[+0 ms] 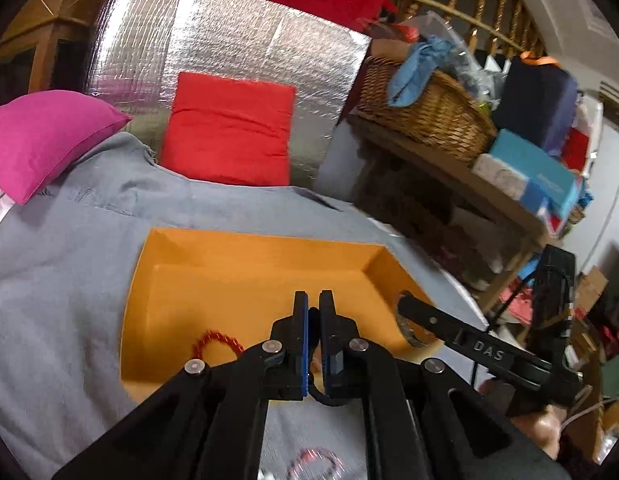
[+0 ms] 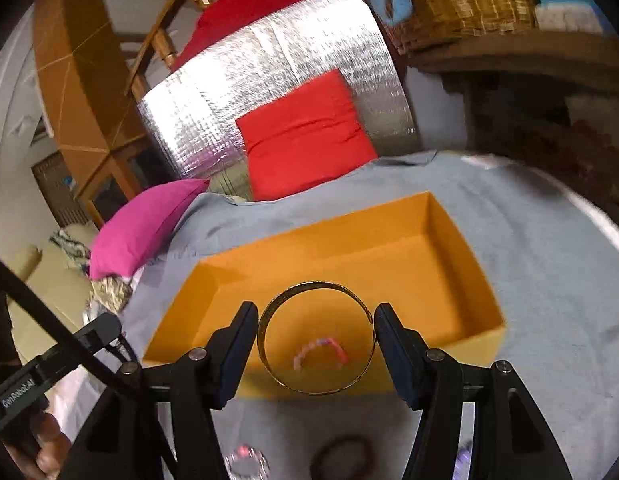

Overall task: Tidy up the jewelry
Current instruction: 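Lower the hair tie and bangle into the orange box and open both tools, then withdraw both tools from the box toward the remaining bracelets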

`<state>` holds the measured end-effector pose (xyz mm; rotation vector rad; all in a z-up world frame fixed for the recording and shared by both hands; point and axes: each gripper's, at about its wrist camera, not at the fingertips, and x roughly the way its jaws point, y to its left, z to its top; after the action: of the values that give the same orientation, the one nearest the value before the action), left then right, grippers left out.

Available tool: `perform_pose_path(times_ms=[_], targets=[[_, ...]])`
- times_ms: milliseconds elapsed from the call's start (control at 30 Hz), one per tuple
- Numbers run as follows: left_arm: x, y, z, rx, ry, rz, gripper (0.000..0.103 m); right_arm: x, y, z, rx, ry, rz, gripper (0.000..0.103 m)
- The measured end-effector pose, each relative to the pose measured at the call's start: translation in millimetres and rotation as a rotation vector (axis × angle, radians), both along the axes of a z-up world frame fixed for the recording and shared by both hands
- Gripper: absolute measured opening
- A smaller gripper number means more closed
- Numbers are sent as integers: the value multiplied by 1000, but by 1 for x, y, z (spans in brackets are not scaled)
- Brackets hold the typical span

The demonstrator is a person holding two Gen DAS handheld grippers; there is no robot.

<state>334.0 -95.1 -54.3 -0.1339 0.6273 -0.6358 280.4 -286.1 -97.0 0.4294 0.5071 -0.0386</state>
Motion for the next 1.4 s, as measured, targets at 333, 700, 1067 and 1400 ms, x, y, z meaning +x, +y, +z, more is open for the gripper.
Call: perform_pose_path(times_ms=[333,700,1067,1400], targets=[[54,-22,-31,42,70,40,5,70,-28,-27,4,139,-72,63],[67,-34,-51,150,137,65,44,99,-42,-43,43,232,-117,73],[0,10,24,106,-48,223,77,23,-45,18,39,22,-136,77],[-79,36,21,326,-92,318,82,-90,-41,58,28,-111,-99,74]])
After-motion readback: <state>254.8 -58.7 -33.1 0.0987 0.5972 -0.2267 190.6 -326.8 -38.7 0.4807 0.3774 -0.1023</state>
